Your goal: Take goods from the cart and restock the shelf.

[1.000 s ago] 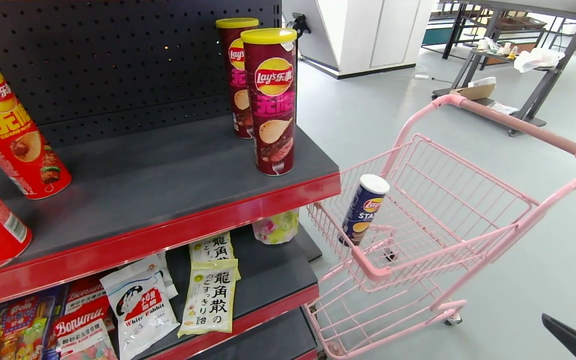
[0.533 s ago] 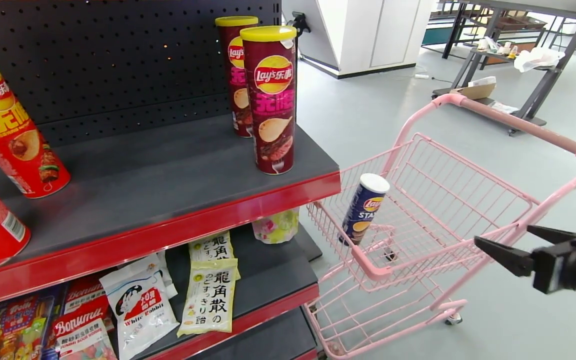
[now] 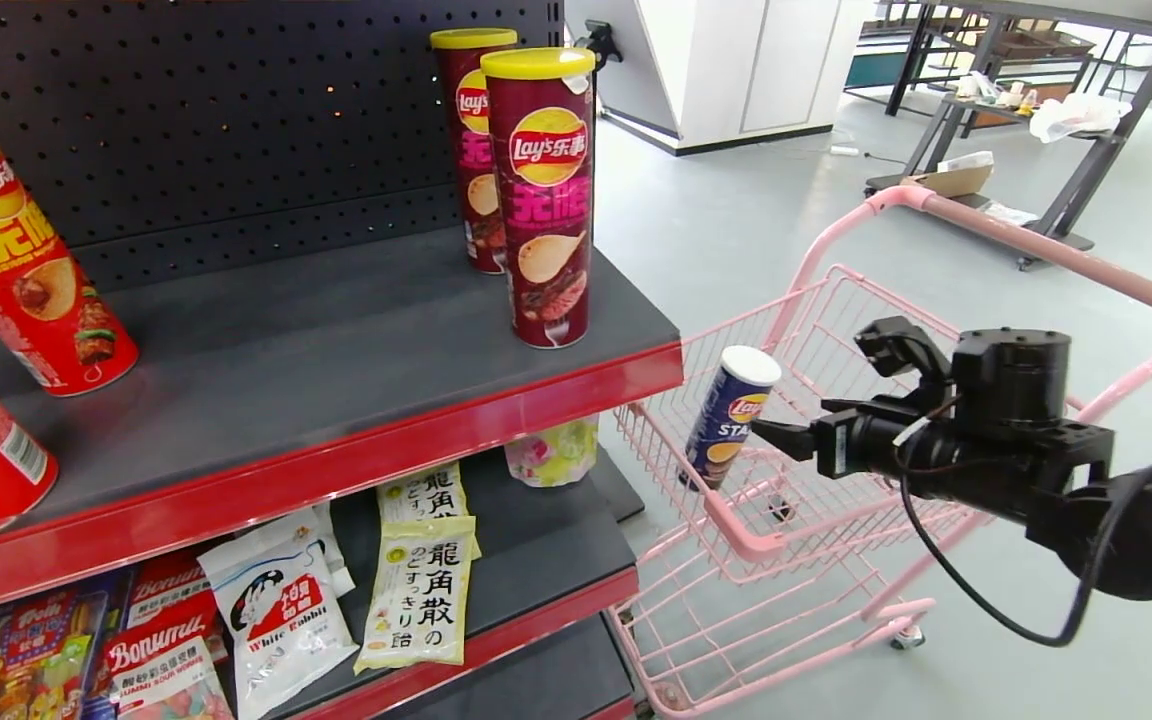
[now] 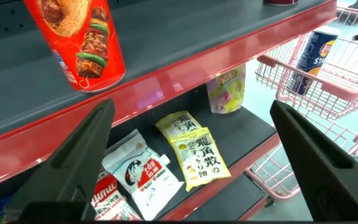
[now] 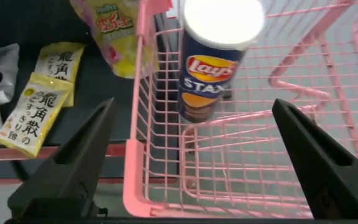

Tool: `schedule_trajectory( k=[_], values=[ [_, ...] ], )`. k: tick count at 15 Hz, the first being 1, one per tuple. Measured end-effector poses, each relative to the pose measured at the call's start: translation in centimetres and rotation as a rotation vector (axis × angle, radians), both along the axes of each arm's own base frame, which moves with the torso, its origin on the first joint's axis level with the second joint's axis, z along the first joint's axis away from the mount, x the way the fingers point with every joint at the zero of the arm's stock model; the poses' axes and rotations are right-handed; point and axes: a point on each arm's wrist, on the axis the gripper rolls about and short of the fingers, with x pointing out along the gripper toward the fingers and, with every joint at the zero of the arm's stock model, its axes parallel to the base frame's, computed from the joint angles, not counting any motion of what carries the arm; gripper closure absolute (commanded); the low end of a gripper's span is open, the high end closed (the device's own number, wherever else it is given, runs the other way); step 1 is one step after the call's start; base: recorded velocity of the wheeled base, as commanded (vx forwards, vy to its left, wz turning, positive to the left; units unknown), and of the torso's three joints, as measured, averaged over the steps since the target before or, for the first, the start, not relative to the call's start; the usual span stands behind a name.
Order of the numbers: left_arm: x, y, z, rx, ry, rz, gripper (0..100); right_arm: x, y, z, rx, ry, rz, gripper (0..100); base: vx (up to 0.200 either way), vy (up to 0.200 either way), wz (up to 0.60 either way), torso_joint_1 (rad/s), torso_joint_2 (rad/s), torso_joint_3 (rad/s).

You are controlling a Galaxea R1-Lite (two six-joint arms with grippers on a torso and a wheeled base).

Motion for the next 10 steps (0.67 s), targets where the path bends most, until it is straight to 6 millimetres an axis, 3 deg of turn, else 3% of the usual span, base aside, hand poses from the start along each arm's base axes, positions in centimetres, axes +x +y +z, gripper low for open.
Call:
schedule_trajectory(
  k=[4,10],
  values=[
    [0.2,0.0,0.0,0.003,0.015,0.0,0,3.3,1.4,-2.3,0.001,0.032,0.031,0,0.0,0.0,0.0,0.0,0.0,0.0],
    [0.5,-0.1,0.0,0.007,0.033,0.0,0,6.5,1.4,-3.7,0.04,0.038,-0.009,0,0.0,0.0,0.0,0.0,0.0,0.0]
  ],
)
